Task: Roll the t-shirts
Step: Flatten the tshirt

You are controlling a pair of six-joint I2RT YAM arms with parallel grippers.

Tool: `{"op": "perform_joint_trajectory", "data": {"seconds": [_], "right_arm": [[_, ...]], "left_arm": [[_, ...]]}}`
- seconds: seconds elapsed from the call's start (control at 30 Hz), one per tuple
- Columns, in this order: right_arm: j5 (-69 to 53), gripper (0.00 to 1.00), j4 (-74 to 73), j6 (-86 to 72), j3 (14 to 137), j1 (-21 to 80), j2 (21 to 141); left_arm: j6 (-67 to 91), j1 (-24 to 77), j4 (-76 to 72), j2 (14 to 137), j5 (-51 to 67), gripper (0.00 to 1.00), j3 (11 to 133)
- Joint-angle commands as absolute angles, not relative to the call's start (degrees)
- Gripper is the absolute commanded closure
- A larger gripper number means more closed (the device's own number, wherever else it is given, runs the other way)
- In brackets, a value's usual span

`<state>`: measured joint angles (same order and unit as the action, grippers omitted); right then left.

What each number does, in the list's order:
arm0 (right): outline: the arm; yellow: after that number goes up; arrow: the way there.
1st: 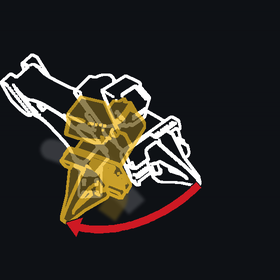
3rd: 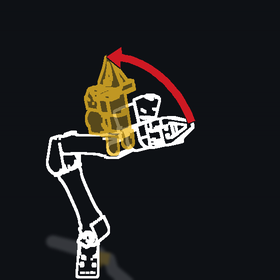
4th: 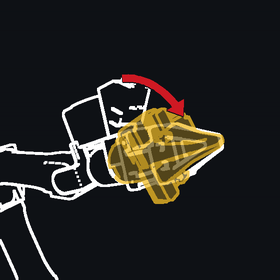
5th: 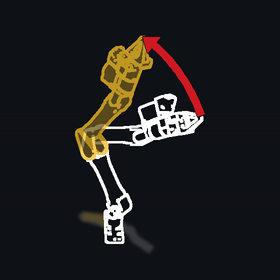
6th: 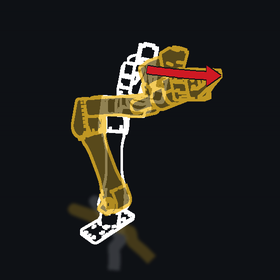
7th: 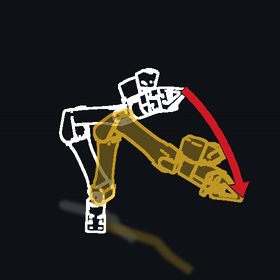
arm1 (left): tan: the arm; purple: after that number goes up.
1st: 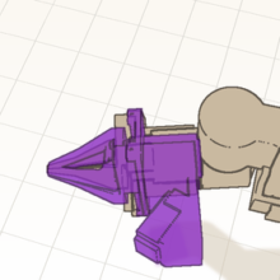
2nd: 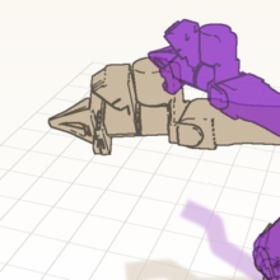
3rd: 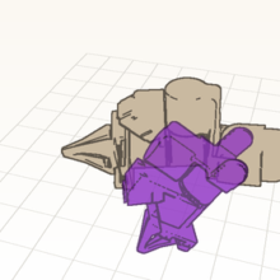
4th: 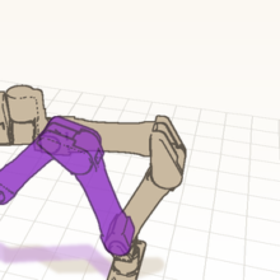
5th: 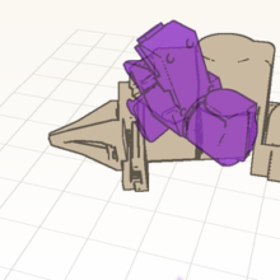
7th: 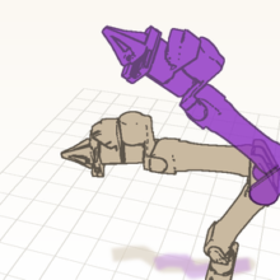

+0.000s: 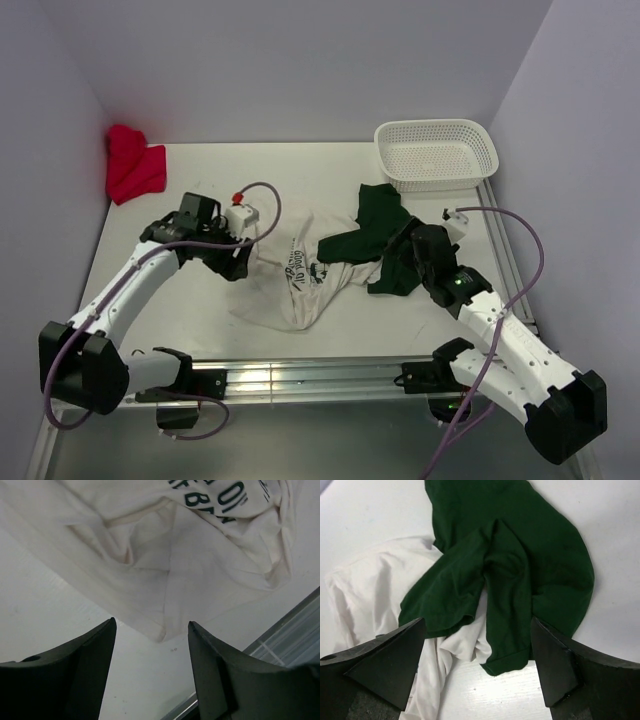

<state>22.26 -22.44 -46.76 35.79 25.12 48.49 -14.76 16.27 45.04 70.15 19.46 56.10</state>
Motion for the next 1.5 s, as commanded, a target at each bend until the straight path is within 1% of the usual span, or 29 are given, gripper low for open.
{"op": "perform_joint_trajectory", "data": {"seconds": [0.0,0.07,0.1,0.13,0.2,0.37,0.47,0.5,0.7,0.93,1.03,1.07,1.13,1.17,1.23,1.27,1.47], "right_arm": [[22.4,0.09,-22.8,-48.7,35.6,25.0,48.9],[22.5,0.09,-23.0,-49.0,35.4,24.9,48.7],[22.7,0.09,-23.0,-49.2,35.1,24.9,48.5],[22.6,0.09,-23.1,-49.4,35.0,24.9,48.3],[22.5,0.10,-23.1,-49.7,34.6,24.9,48.1],[22.1,0.10,-23.2,-50.4,33.8,24.9,47.7],[21.9,0.11,-23.3,-50.5,33.3,24.9,47.5],[21.9,0.11,-23.5,-50.6,33.1,25.0,47.5],[22.3,0.11,-23.8,-51.0,33.2,24.9,47.6],[22.3,0.11,-23.4,-51.0,33.5,25.0,49.0],[22.6,0.11,-23.7,-50.7,33.7,24.9,49.2],[22.6,0.11,-23.8,-50.6,33.7,25.0,49.1],[22.9,0.11,-24.0,-50.6,33.7,24.9,49.0],[23.0,0.11,-24.2,-50.5,33.7,24.9,49.0],[23.3,0.11,-24.3,-50.5,33.7,24.9,49.1],[23.5,0.11,-24.3,-50.5,33.7,24.9,49.2],[23.8,0.11,-25.2,-50.7,34.1,24.9,50.4]], "left_arm": [[-17.5,23.2,44.0,73.6,16.4,0.36,54.5],[-18.2,26.7,43.5,76.4,14.9,0.40,53.9],[-18.5,27.8,42.7,77.3,14.7,0.45,53.3],[-18.5,28.6,42.3,78.3,14.2,0.47,53.0],[-18.4,30.9,40.7,80.6,13.4,0.49,53.1],[-16.9,33.0,37.9,83.9,13.6,0.47,55.0],[-16.1,33.3,35.6,85.7,13.3,0.40,55.3],[-15.9,33.3,35.2,86.3,13.4,0.40,55.4],[-15.9,33.5,33.4,90.1,14.2,0.39,55.8],[-15.2,33.5,31.7,93.8,15.2,0.41,57.0],[-14.7,33.5,31.6,94.7,15.6,0.50,57.7],[-14.6,33.5,31.8,94.6,16.1,0.58,58.0],[-14.6,33.5,32.7,93.8,16.7,0.66,58.5],[-14.5,33.5,33.0,93.4,16.9,0.76,59.1],[-14.7,33.5,34.4,92.6,16.9,0.87,59.8],[-14.7,33.5,34.8,92.0,16.8,0.99,60.4],[-14.7,33.5,38.8,86.7,17.1,1.00,62.4]]}}
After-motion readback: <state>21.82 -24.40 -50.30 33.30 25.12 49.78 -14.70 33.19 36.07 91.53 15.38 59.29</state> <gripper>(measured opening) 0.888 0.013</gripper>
